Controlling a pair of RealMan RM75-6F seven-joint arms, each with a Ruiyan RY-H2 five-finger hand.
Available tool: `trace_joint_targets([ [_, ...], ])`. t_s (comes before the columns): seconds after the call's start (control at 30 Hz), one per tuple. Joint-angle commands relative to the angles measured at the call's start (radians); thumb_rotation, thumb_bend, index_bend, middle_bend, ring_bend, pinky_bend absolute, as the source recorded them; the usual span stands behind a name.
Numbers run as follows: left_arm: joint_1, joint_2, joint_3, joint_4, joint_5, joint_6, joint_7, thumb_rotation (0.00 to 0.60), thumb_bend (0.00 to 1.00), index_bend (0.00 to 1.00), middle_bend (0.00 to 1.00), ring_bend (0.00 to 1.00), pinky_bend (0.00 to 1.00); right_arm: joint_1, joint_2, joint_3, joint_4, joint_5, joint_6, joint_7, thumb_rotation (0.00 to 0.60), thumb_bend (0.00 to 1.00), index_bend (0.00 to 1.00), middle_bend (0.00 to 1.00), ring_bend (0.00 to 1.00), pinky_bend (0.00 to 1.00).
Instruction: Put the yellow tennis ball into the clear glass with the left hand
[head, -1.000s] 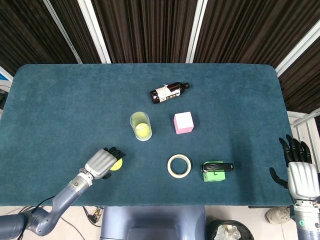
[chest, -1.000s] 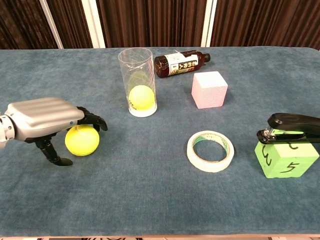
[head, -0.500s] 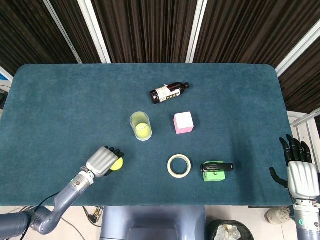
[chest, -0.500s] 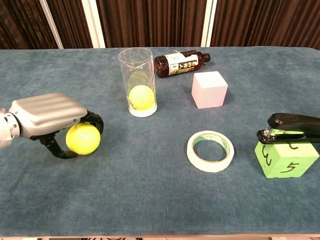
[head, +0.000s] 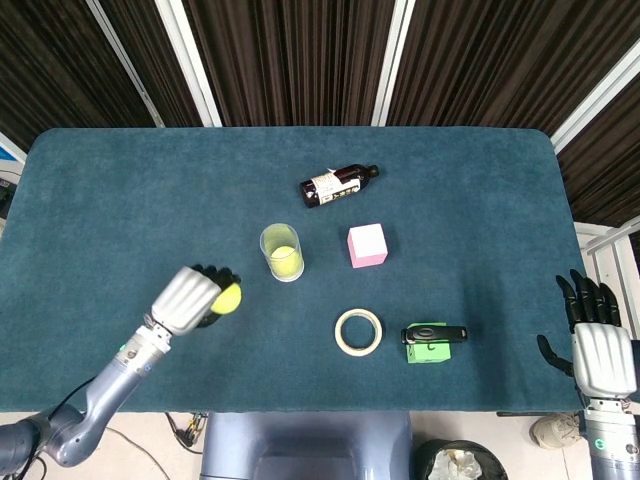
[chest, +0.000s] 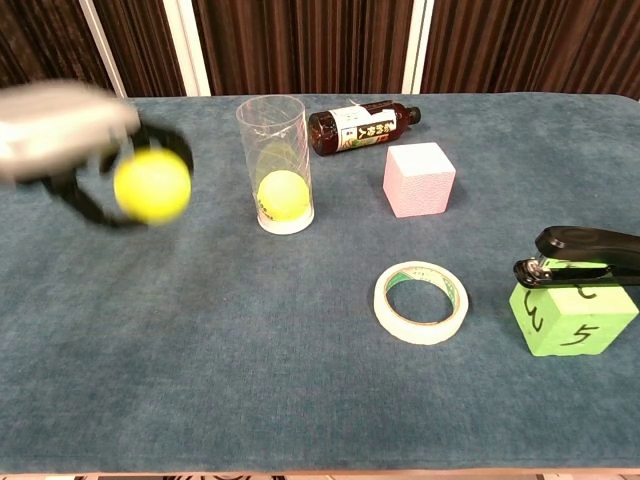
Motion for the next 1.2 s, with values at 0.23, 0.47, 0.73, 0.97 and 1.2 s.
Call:
trace_joint_targets([
  [0.23, -0.091, 0.018, -0.147, -0.048, -0.049, -0.018, -0.016, 0.6, 0.36, 0.45, 0.48, 0.41, 0.54, 0.004, -0.009, -0.001, 0.002, 0.006, -0.009, -0.014, 0.6, 0.35, 0.09, 0.0, 0.0, 0.0],
  [0.47, -0.199, -0.048, -0.196, -0.026, -0.182, -0.089, 0.178, 0.6, 0.36, 0.45, 0.47, 0.41, 0.54, 0.002, -0.012, 0.002, 0.003, 0.014, -0.007, -0.021, 0.6, 0.35, 0.09, 0.0, 0.0, 0.0],
  [0.73, -0.256, -0.138, -0.197, -0.003, -0.287, -0.062, 0.319, 0.6, 0.35, 0.44, 0.47, 0.41, 0.54, -0.003, -0.003, 0.006, 0.0, 0.022, -0.002, -0.009, 0.6, 0.35, 0.09, 0.0, 0.0, 0.0],
  [0.97, -0.258, -0.163, -0.187, 0.03, -0.323, -0.029, 0.345, 0.6, 0.35, 0.43, 0.46, 0.41, 0.54, -0.006, 0.004, 0.007, -0.002, 0.023, 0.0, 0.0, 0.6, 0.35, 0.09, 0.0, 0.0, 0.0],
  [1.2, -0.279, -0.183, -0.188, 0.068, -0.373, -0.029, 0.355, 0.6, 0.3, 0.43, 0.44, 0.41, 0.54, -0.005, 0.0, 0.004, 0.001, 0.026, -0.007, -0.003, 0.6, 0.35, 0.09, 0.0, 0.0, 0.0],
])
